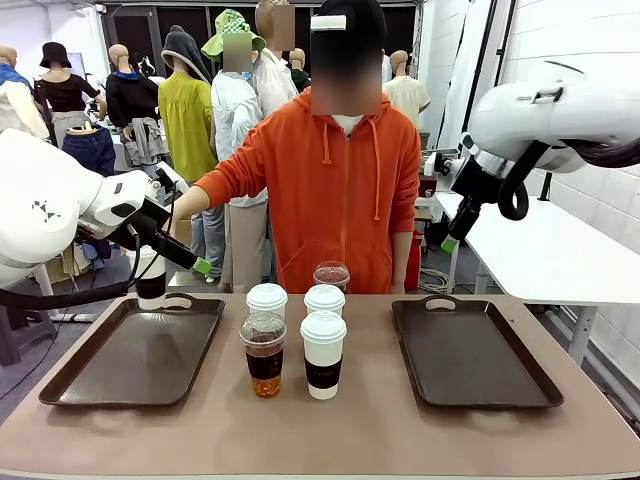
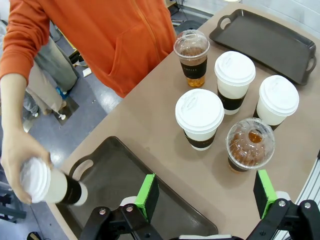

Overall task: Distribute the coffee onto the tray.
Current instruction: Pick up one iced Americano and place it on the right Handle tray.

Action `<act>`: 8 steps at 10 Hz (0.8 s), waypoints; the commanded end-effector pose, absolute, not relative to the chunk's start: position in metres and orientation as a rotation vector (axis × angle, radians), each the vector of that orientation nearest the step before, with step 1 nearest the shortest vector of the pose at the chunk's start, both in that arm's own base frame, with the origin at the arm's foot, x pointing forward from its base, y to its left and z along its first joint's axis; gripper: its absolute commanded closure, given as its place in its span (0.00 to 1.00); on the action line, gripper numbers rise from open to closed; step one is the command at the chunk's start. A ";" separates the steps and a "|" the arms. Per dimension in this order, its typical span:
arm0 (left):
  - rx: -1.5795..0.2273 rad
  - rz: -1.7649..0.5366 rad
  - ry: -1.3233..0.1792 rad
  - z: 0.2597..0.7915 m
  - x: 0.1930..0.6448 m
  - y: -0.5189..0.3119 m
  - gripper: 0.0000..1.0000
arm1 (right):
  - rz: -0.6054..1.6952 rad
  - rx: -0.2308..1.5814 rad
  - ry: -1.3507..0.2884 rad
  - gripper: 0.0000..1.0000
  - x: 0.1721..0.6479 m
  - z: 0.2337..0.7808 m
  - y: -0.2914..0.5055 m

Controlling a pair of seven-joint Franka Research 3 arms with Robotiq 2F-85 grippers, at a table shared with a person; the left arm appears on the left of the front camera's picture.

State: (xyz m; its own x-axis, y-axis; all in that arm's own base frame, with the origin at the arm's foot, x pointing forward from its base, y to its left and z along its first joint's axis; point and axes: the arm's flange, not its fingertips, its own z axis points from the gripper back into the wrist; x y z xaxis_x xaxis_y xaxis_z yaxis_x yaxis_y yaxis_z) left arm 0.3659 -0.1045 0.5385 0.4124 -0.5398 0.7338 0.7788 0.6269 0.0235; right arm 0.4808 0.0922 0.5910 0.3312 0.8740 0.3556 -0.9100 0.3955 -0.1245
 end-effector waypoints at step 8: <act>-0.364 -0.853 -0.780 0.538 0.366 -0.102 0.00 | 1.471 -0.051 -0.216 0.00 0.559 0.558 0.095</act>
